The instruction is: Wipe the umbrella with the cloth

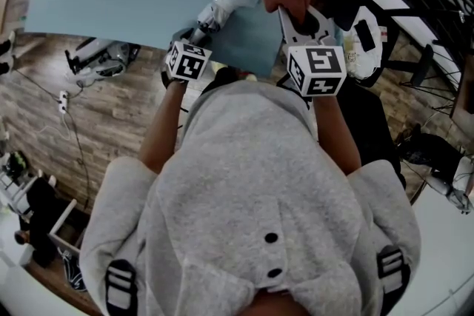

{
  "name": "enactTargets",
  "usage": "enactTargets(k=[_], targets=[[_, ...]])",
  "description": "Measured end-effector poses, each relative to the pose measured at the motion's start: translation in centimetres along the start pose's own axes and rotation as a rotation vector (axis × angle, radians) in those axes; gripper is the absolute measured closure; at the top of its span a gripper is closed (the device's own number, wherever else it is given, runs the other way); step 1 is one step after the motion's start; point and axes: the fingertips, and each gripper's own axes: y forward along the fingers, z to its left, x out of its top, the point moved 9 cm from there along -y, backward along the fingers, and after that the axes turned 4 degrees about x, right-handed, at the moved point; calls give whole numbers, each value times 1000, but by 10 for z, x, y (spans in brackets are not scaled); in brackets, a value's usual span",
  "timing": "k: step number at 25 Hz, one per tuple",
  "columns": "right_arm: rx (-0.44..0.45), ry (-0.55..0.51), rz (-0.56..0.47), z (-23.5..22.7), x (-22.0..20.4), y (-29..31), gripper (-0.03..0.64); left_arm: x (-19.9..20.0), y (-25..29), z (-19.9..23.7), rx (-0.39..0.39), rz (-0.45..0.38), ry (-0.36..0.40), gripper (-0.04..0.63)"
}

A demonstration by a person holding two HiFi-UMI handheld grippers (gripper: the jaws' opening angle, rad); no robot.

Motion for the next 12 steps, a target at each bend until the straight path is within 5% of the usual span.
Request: enactTargets(k=[12], targets=[[-41,109,28,-6,-5,7,535,0,4,8,-45,-2,-25,411]])
